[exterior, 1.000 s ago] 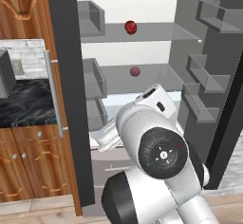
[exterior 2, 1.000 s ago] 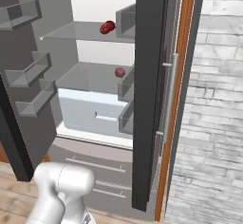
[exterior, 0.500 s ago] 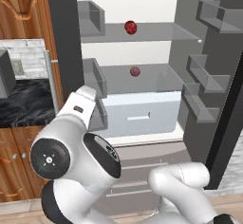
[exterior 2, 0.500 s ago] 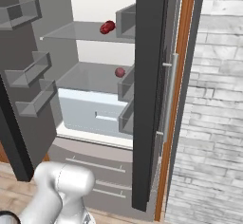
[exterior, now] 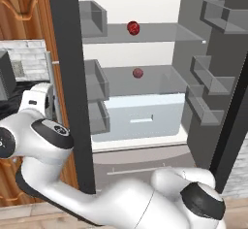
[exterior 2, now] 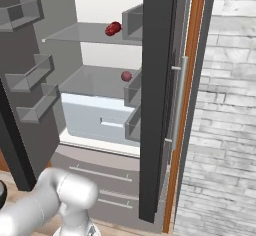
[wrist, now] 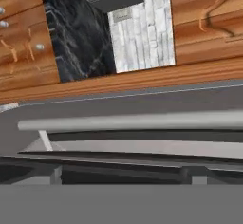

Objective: Place the mango in the correct fridge rack based on whether it is a fruit or vegetable. Finally, close the fridge door.

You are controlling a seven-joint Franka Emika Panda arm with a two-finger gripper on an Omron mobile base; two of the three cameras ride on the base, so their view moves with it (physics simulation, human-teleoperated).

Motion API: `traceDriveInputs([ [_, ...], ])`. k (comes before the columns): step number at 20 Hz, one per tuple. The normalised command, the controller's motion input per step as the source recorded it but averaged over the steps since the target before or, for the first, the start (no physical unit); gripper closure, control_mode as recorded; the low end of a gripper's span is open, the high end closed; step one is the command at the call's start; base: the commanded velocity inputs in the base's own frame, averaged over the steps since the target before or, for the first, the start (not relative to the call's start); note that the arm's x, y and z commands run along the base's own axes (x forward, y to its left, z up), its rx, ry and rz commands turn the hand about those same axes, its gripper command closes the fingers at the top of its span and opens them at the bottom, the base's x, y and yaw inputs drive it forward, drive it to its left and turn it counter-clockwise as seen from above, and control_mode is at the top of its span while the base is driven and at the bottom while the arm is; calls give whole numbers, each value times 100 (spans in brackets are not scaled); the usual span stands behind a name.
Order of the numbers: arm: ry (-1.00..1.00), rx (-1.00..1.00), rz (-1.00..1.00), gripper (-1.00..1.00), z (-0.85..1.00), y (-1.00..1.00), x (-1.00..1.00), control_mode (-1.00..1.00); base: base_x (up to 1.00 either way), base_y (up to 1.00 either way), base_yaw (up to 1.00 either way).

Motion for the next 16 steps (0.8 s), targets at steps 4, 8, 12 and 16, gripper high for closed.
traceDriveInputs([
  [4, 5, -18, -11, -100, -8, -2, 91, -100, 0, 0, 0],
  [8, 1, -10, -16, -100, 0, -53, 8, -100, 0, 0, 0],
  [12, 0, -3, -15, -100, 0, -83, 8, -100, 0, 0, 0],
  [16, 0, -2, -14, -100, 0, -92, 6, -100, 0, 0, 0],
])
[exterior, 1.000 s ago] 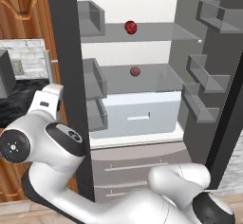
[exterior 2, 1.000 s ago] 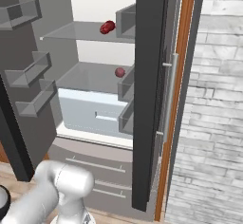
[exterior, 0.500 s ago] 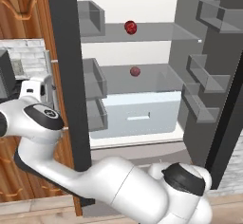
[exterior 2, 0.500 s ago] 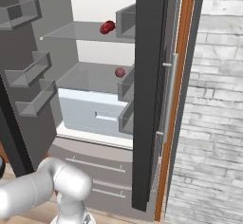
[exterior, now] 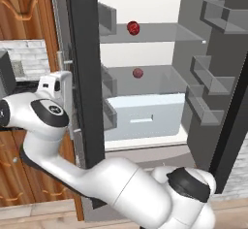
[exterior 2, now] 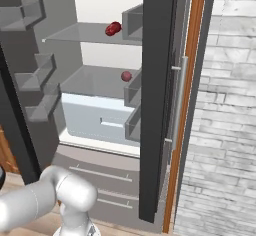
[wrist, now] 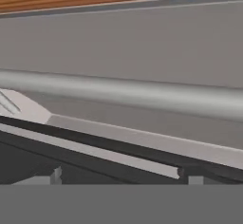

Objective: Place the mango in the correct fridge rack based on whether it is a fruit or vegetable. Finally, close the fridge door.

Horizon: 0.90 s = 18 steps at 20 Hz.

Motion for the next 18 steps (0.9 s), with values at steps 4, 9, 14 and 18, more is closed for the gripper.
traceDriveInputs([
  [4, 0, 0, -12, -100, 2, -100, 14, -100, 0, 0, 0],
  [9, 0, -1, -6, -100, 8, -84, 49, -100, 0, 0, 0],
  [14, -2, 0, -1, -100, 12, -60, 62, -100, 0, 0, 0],
  [18, -6, 0, 0, -100, 12, -45, 67, -100, 0, 0, 0],
])
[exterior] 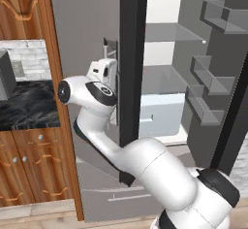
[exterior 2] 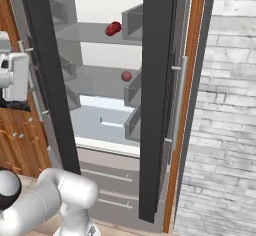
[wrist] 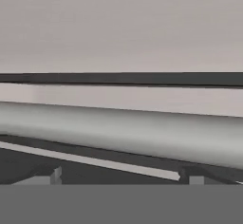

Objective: Place the mango in the correct fridge rack based on whether it is a fruit or vegetable. Finally, close the fridge door.

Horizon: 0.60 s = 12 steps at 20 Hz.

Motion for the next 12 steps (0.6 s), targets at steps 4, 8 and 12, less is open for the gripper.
traceDriveInputs([
  [4, -7, 0, 8, -100, 13, -43, 78, -100, 0, 0, 0],
  [8, -2, 0, 10, -100, 15, -44, 87, -100, 0, 0, 0],
  [12, 0, 0, 10, -100, 25, -40, 93, -100, 0, 0, 0],
])
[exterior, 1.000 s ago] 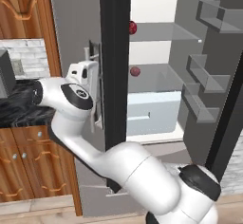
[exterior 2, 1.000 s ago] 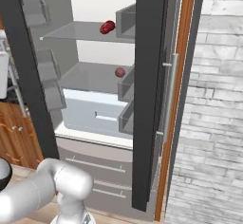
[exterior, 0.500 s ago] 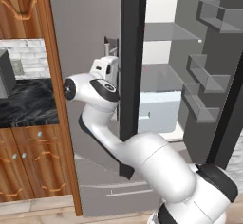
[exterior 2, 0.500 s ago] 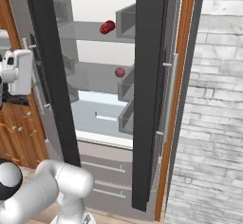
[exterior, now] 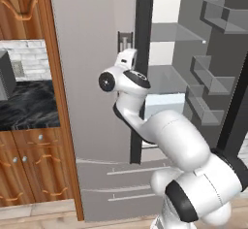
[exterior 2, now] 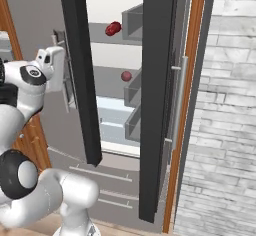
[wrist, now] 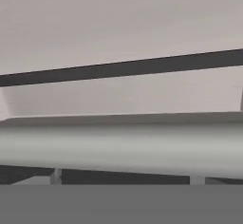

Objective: Place the mango in the correct fridge rack based on whether it is a fruit or vegetable. Finally, close the fridge door.

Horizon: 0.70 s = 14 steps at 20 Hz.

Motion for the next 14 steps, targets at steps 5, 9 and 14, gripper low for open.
traceDriveInputs([
  [5, 0, 0, 10, -100, 21, -28, 96, -100, 0, 0, 0],
  [9, 0, 0, 10, -100, 32, -14, 78, -100, 0, 0, 0],
  [14, 0, 0, 9, -100, 14, -14, 83, -100, 0, 0, 0],
])
